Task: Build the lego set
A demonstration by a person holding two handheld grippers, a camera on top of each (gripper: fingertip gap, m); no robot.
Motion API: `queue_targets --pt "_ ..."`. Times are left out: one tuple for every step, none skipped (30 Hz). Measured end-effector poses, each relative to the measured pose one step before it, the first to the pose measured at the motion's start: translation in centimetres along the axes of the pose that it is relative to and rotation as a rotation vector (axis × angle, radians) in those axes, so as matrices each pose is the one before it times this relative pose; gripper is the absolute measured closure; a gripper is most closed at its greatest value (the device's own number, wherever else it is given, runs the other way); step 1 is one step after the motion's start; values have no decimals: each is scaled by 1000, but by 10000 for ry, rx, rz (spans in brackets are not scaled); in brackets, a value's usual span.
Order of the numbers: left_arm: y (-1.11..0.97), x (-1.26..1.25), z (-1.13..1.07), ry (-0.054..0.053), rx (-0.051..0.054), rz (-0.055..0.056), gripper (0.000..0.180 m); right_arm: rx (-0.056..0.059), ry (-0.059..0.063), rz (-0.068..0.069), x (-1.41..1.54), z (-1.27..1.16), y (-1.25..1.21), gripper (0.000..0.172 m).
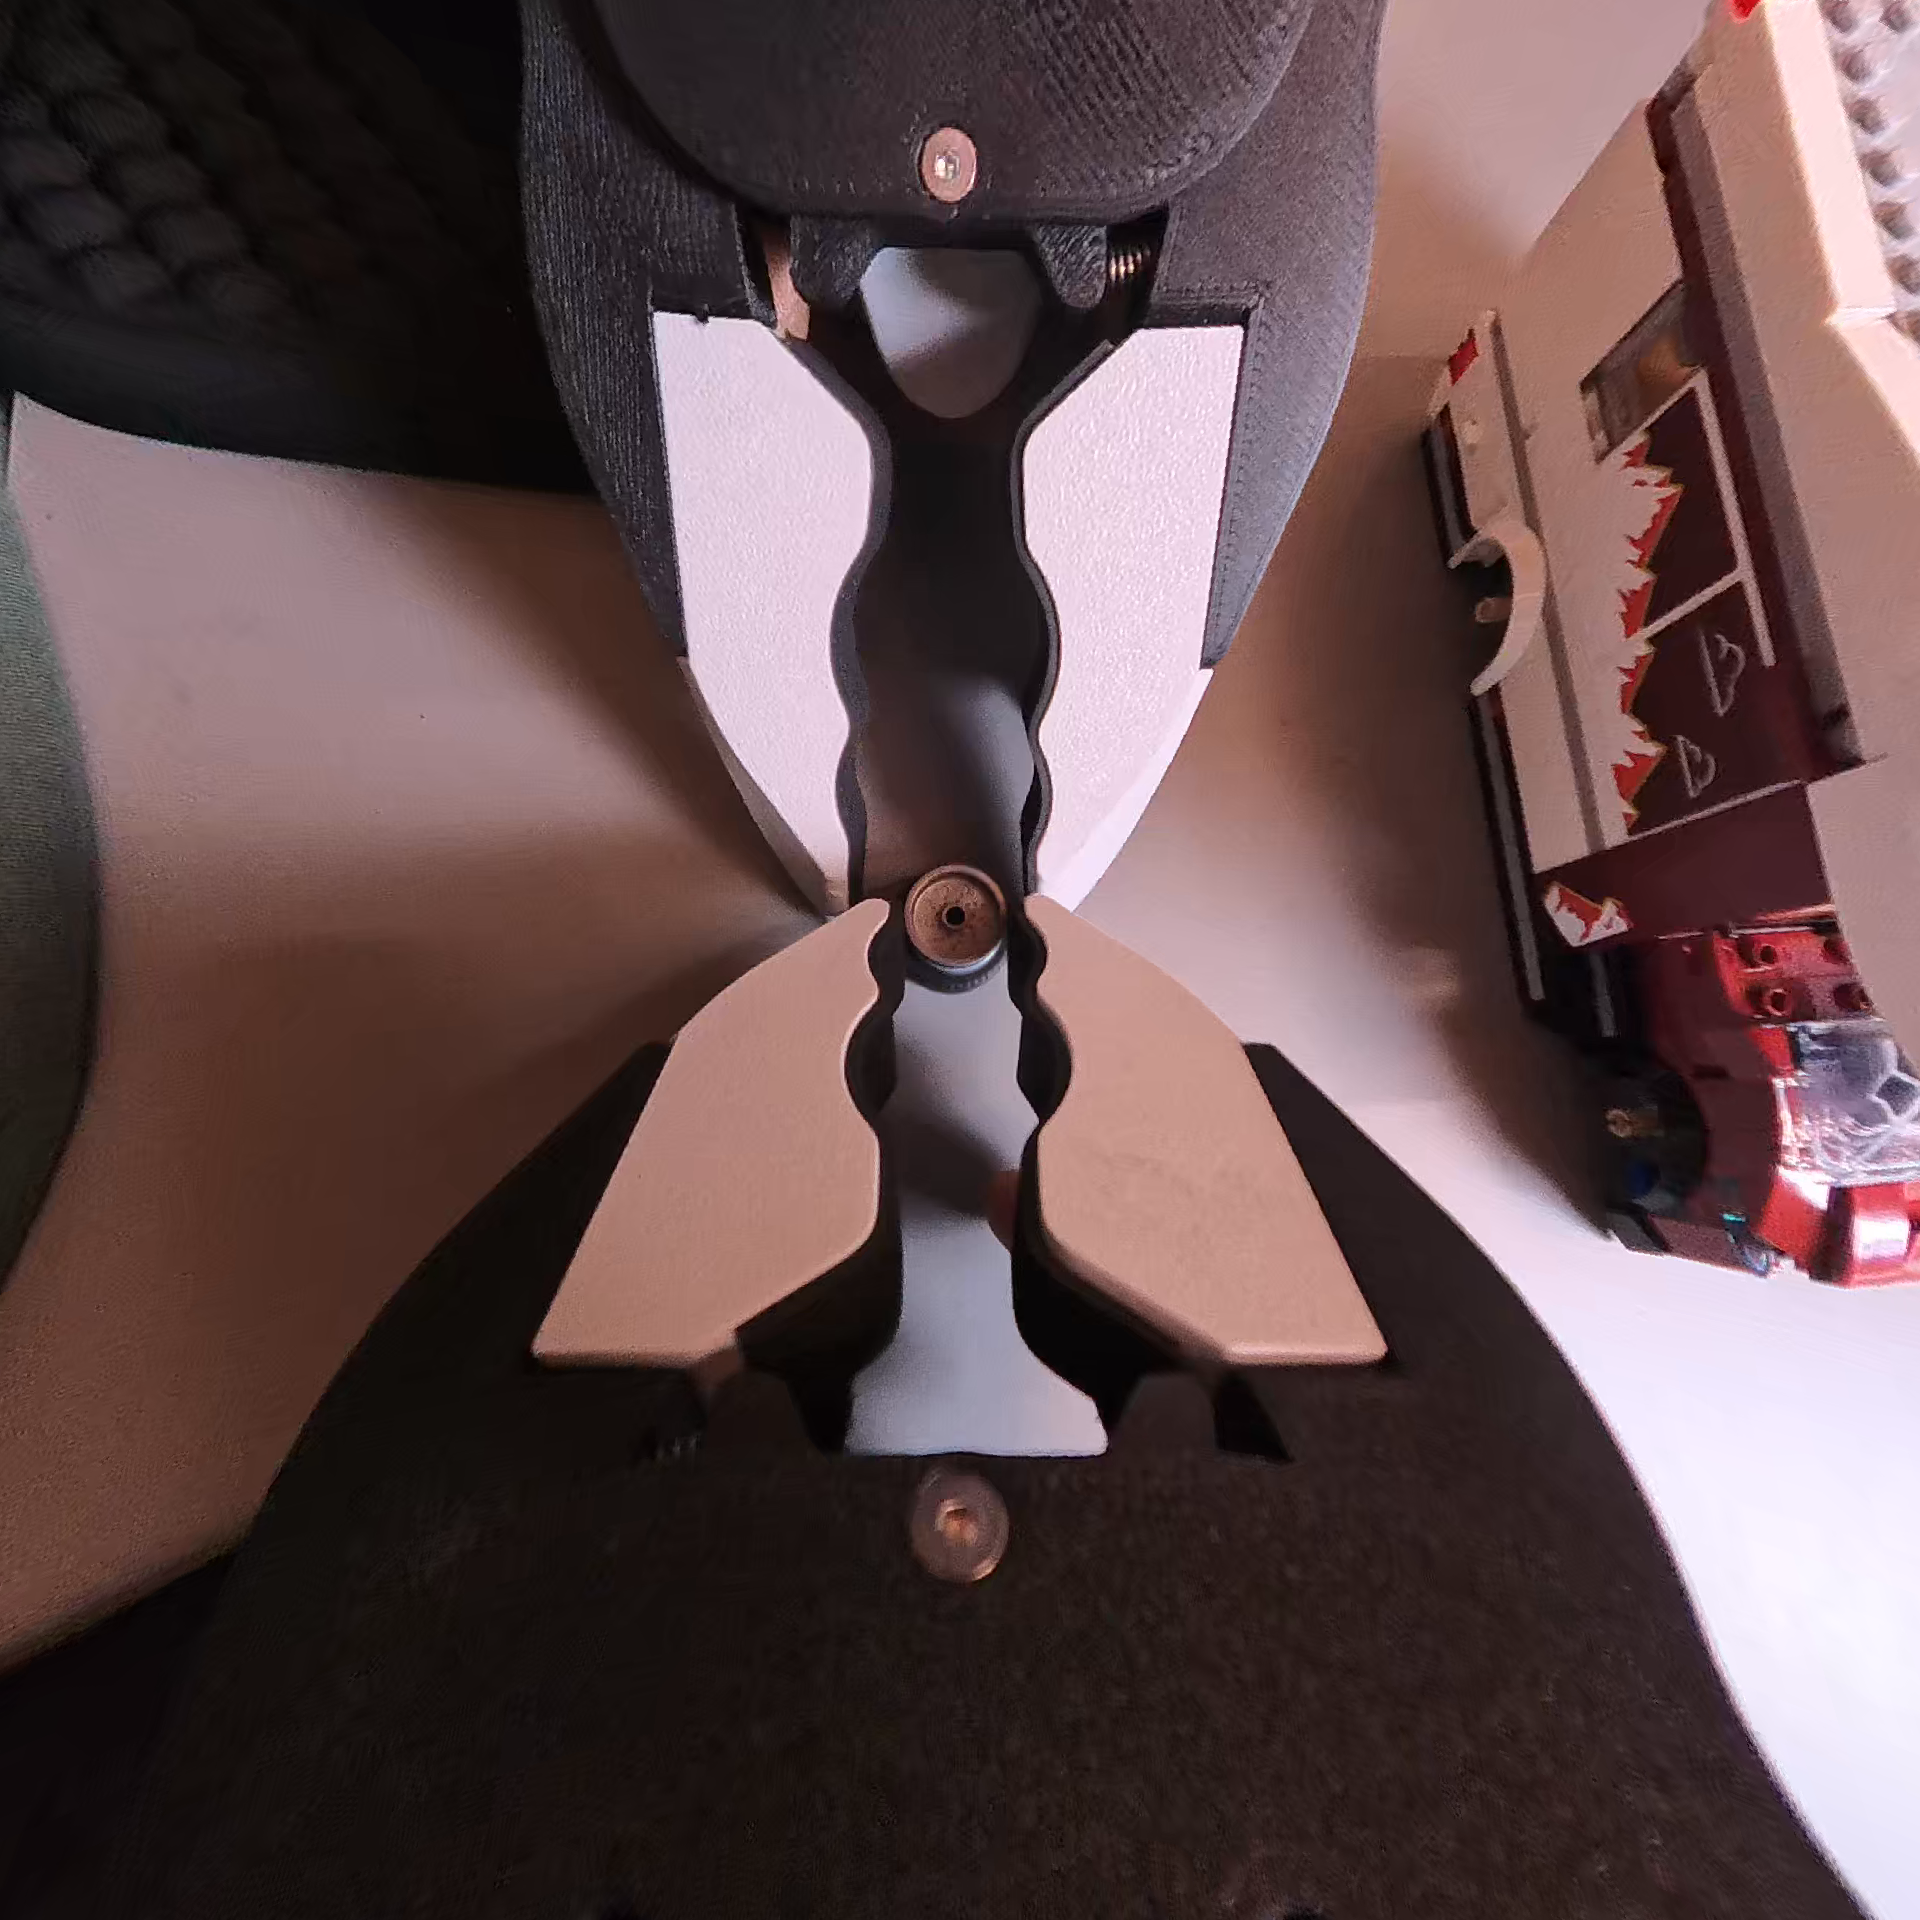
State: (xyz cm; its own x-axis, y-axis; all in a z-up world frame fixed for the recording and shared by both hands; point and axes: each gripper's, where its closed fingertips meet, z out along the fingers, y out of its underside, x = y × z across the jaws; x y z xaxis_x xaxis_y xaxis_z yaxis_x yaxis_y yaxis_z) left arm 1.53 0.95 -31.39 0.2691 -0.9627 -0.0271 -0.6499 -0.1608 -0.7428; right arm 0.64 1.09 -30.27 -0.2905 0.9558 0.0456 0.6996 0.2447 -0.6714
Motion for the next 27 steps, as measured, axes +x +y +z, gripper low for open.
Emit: queue_targets --pt "42 -27 -36 -24 6 -1 147 -18 14 -40 7 43 -26 154" --pt "41 -27 -53 -27 11 -15 146 -29 -14 -27 -35 21 4 153" --pt "63 -29 -62 -17 10 -2 146 -39 -35 8 -48 28 33 153" --pt "59 -67 -69 -35 6 6 146 -3 -31 18 -47 -3 20 153" --pt "33 -56 -30 -38 11 0 146 17 -43 25 -50 -35 17 152" --pt "-20 -4 8 -11 18 13 146 56 -52 19 -61 -71 -23 151" --pt "-34 0 26 -13 13 16 147 94 -33 1 -50 -126 -75 150" --pt "-19 12 34 -7 2 0 147 69 17 -31 1 -209 -33 149" --pt "-46 -1 26 -20 12 7 147 64 78 -83 69 -291 -22 148" --pt "-49 -2 30 -32 29 24 147 144 103 -142 65 -372 -124 148" --pt "-55 34 35 -3 12 23 147 233 87 -184 -2 -414 -255 149" --pt "-29 -3 45 -7 3 11 148 173 66 -216 -104 -345 -246 151" --pt "-68 -10 44 -2 25 -2 148 45 74 -258 -131 -208 -143 153" --pt "-38 18 45 27 21 -21 149 12 155 -225 -21 -56 -152 156" --pt "-41 -3 38 7 13 -12 150 -30 127 -113 22 98 -124 159" --pt "-32 8 26 13 13 8 151 -118 76 28 62 221 -2 163" --pt "-11 40 9 13 2 16 152 -216 122 157 281 329 191 166" --pt "-8 9 8 -6 -2 11 153 -220 5 212 210 325 242 168" --pt "5 10 -4 -11 -5 10 153 -161 -197 249 -41 267 194 169" --pt "-1 2 0 -20 -1 5 154 -141 -258 289 -141 192 117 170" --pt "-2 -8 -8 -17 13 -14 154 -54 -225 303 -90 86 -58 171" --pt "-5 -4 -6 -13 15 -12 154 -143 -150 242 12 48 6 171" --pt "-2 0 -6 0 11 -9 154 -196 -124 207 -15 15 31 171" --pt "-15 0 4 10 19 -16 154 -227 -72 150 17 5 40 171" --pt "-12 -14 -10 13 34 -34 154 -243 -55 139 23 9 25 171" --pt "-23 -5 -5 18 43 -25 154 -236 -32 131 1 11 22 171" --pt "-17 -18 -14 7 44 -17 155 -220 -15 94 5 28 16 171"
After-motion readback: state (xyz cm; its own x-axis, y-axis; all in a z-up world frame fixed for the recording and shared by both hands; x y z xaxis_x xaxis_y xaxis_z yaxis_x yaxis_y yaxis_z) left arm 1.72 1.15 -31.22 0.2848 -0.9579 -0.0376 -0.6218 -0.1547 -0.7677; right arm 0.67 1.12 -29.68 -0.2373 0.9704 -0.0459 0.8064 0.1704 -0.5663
